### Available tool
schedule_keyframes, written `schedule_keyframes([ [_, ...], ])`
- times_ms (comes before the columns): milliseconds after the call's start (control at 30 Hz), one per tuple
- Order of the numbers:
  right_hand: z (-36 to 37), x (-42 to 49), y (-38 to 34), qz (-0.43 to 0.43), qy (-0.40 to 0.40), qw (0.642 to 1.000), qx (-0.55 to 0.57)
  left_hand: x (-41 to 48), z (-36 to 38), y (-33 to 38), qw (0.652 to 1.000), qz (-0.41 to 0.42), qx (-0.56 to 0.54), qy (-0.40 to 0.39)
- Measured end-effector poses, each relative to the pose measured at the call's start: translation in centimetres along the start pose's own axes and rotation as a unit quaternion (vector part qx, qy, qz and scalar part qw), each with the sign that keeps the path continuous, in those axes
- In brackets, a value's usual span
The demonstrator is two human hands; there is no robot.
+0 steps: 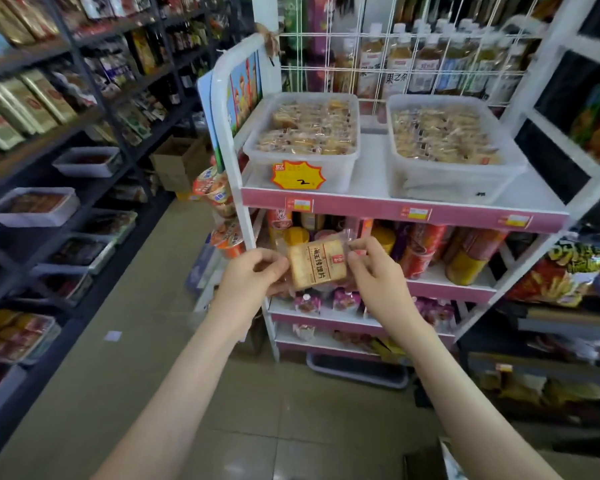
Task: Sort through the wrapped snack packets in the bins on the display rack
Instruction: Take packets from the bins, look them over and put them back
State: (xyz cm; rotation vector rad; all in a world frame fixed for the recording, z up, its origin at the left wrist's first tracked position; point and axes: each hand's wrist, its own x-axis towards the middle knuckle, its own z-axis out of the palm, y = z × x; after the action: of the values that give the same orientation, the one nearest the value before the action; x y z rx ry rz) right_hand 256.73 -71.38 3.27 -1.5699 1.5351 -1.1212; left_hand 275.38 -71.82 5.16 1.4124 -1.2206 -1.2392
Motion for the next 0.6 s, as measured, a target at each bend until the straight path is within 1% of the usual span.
schedule_keyframes([
  [67,0.6,-0.6,-0.1,-0.006,0.003,1.0,-0.007,-0.4,-1.0,-0.4,1.0,0.01,0.025,-0.011],
  [133,1.2,-0.8,-0.3,0.007,0.016,1.0,0.001,-0.6,-1.8,-0.4,0.998,0.018,0.049,-0.02],
  [267,3.0,-1.1,-0.9,0.054,0.021,0.993,0.105,-1.0,-3.8,-0.7,0.994,0.044,0.102,-0.014],
  [433,5.3,-2.1,-1.2,0.084,0.001,0.968,0.235,-0.8,-6.2,-1.2,0.99,0.053,0.128,-0.024],
  [533,5.5,-2.3,-1.3,0.083,-0.013,0.956,0.282,-0.7,-6.7,-1.0,0.989,0.056,0.13,-0.035],
  [600,5.5,-2.3,-1.4,0.084,-0.023,0.952,0.293,-0.6,-6.8,-1.0,0.991,0.049,0.119,-0.044],
])
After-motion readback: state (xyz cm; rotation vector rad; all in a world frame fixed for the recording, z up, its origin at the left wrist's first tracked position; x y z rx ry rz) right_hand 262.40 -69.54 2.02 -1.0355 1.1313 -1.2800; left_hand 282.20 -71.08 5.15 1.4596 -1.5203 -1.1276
